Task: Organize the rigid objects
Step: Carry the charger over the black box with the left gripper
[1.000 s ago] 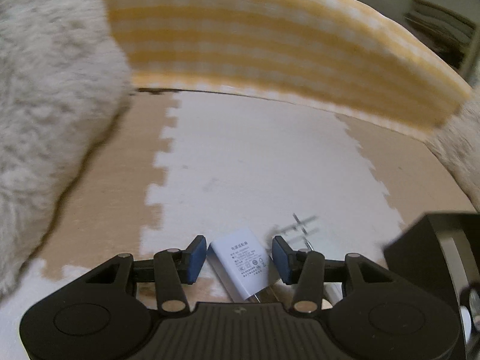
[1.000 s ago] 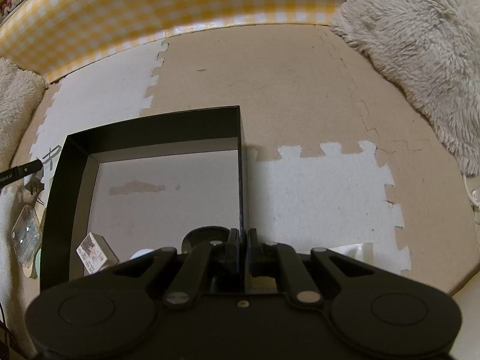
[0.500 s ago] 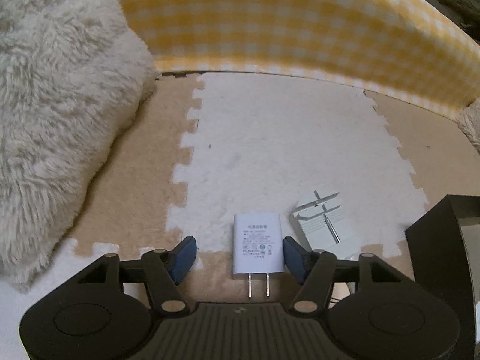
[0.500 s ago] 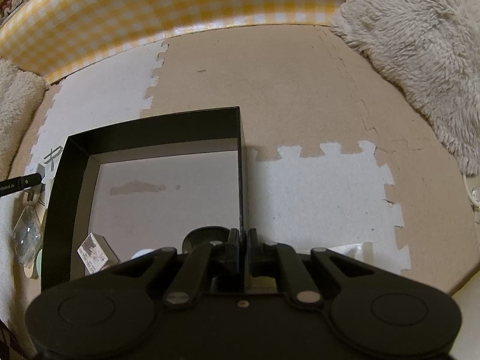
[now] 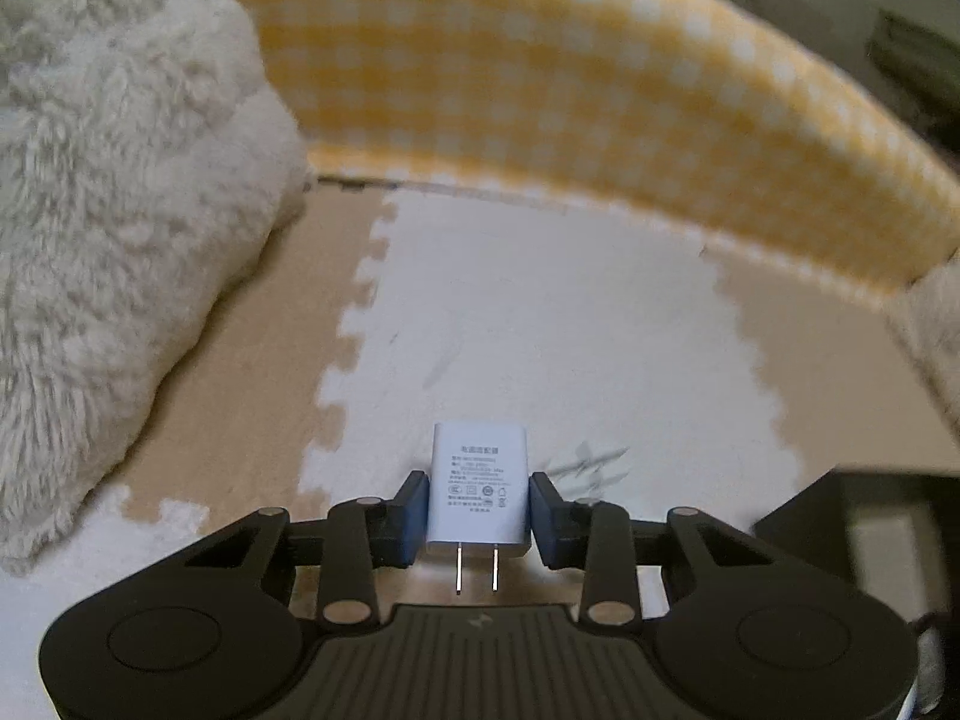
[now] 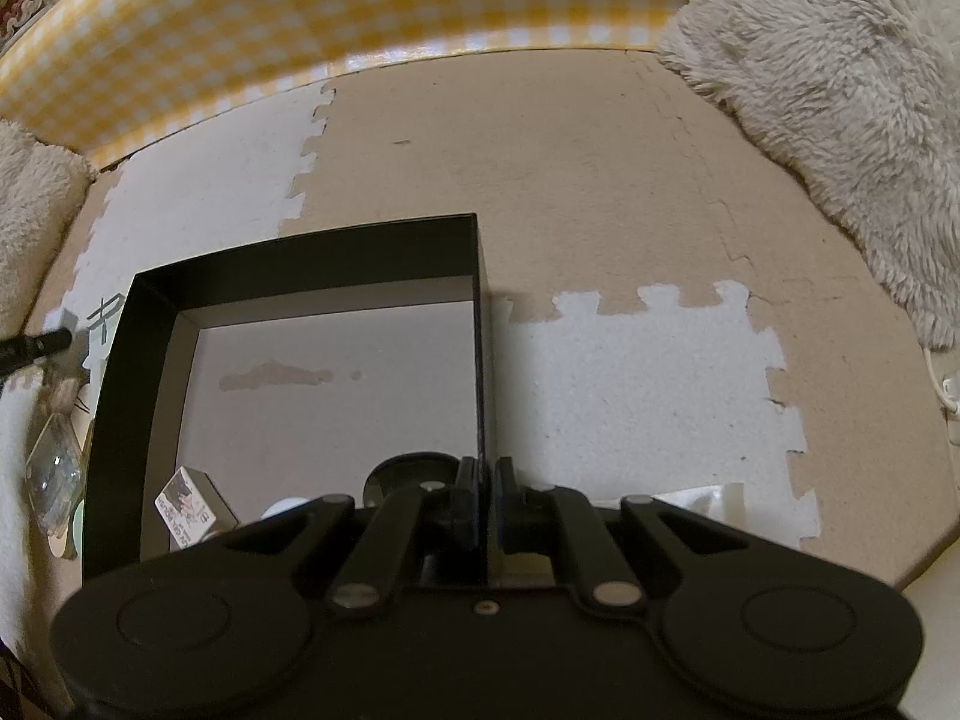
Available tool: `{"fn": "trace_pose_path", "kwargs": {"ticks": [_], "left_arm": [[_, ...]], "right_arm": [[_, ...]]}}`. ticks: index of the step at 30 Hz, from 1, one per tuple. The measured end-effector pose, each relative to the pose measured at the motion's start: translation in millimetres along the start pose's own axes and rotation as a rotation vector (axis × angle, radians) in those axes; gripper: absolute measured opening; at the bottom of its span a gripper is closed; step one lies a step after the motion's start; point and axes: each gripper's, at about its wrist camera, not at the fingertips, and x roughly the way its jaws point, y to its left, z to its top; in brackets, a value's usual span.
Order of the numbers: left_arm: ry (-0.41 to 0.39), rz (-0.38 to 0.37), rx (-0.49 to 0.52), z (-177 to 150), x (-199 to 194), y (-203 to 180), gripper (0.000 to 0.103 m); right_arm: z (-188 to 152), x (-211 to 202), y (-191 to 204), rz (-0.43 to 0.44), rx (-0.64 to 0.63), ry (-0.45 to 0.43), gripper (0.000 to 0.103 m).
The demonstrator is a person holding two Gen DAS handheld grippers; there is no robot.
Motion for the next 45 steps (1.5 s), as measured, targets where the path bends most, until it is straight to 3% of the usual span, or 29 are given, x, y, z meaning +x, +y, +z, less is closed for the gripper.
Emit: {"fn": "trace_pose_path", "kwargs": {"ticks": [4, 9, 12, 17, 26, 31, 39, 42, 44, 45], "left_arm": [[-0.052, -0.118, -0.005, 13, -22, -26, 0.037], [-0.099, -0.241, 0.124, 17, -49, -77, 0.037], [-0.071, -0.317, 0.207, 9, -54, -108, 0.037], [0.013, -0.381, 0.360, -21, -47, -151, 0.037], [0.102, -0.390, 0.631, -67, -14, -194, 0.037], [0.136, -0.377, 0.715, -75, -5, -197, 0.037], [0.165, -0.367, 0.761, -80, -4, -199, 0.038], [0.169, -0.381, 0.744, -78, -7, -199, 0.045], [0.158, -0.384, 0.727, -76, -11, -200, 0.062], [0.151, -0.376, 0.724, -76, -12, -200, 0.064]], "right_arm": [[0, 0, -1, 0.003, 0.003, 0.001, 0.005], [1, 1, -2, 0.007, 0.010, 0.002, 0.005], [1, 1, -2, 0.006, 0.009, 0.002, 0.005], [1, 1, -2, 0.007, 0.009, 0.002, 0.005], [1, 1, -2, 0.006, 0.008, 0.002, 0.005], [1, 1, -1, 0.005, 0.007, 0.002, 0.005], [0, 1, 0, 0.004, 0.007, 0.002, 0.005], [0, 1, -1, 0.005, 0.007, 0.002, 0.005], [0, 1, 0, 0.005, 0.009, 0.002, 0.005], [0, 2, 0, 0.006, 0.009, 0.002, 0.005]]}}
